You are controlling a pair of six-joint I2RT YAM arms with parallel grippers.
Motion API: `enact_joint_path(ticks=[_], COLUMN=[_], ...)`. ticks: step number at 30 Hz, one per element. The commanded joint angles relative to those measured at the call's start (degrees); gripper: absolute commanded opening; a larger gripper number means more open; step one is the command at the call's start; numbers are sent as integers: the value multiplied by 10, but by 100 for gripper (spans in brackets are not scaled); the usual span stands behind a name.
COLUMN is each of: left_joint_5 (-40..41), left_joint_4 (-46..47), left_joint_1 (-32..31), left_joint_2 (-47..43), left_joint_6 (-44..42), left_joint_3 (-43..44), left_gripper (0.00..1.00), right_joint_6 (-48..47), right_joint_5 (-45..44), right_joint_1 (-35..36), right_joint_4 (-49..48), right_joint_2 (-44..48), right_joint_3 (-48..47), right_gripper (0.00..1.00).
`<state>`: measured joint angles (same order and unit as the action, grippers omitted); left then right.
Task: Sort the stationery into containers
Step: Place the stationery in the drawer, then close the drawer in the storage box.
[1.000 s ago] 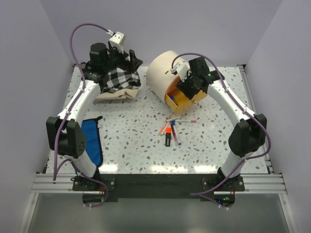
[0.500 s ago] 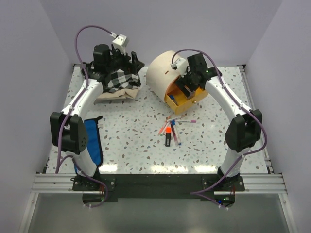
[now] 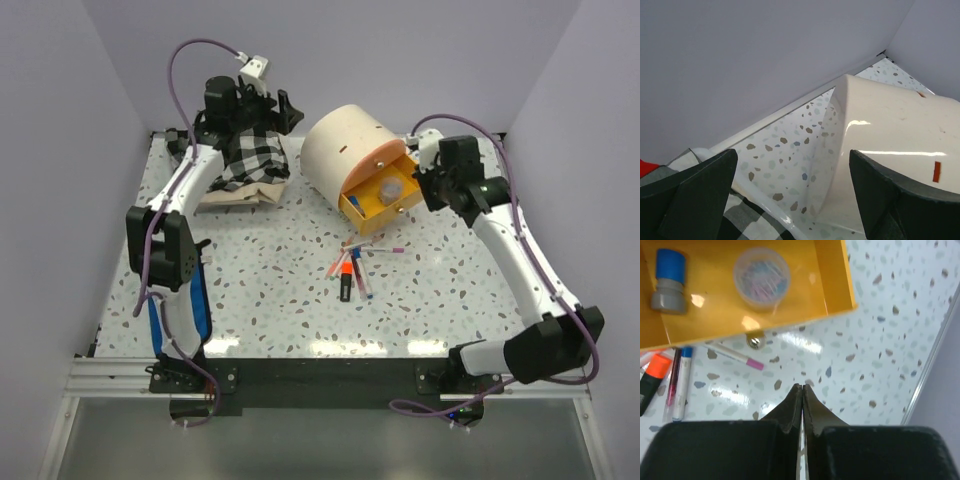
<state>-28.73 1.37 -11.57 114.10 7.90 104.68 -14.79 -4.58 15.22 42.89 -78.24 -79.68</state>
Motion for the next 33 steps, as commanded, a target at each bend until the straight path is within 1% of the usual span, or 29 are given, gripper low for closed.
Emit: enact_joint_path(ticks=[1,2,5,6,8,9,10,12,14,16,25,33], left_joint_5=[7,4,-9,-12,-30,-35,-40,-50,-63,-71,-99,-129], left_joint_4=[46,60,103,115,157,173,188,226,227,224,229,234], left_joint_1=[7,8,9,9,13,13,14,14,12,7,-2,-6], left_joint_2=[55,64,98,115,137,143,149,167,187,193,197,193], left_joint_6=[-8,-8,-4,5,18,30,36,52,55,48,59,78], left_joint_3=[88,97,110,112,112,108,105,105,116,126,113,100], left_gripper=[97,96,84,71,57,39,30,18,15,15,15,11], right_joint_6=[86,91,100,102,109,112,115,116,119,121,143,179], right_joint_5=[40,58,77,79,88,94,98,108,115,134,198,236], right_joint_1=[-30,-34,-44,-48,-59,-64,-72,-77,-81,-84,-83,-84], right_joint_4=[-18,-19,-33,-34,-35,-37,-40,-41,-46,-50,-83,-105], right_joint_2=[6,5,-8,-19,-32,-37,-45,-54,-63,-71,-111,-167], right_joint_3=[64,69,80,80,71,66,60,54,47,42,12,-38], right_gripper=[0,0,0,0,0,0,0,0,0,0,0,0])
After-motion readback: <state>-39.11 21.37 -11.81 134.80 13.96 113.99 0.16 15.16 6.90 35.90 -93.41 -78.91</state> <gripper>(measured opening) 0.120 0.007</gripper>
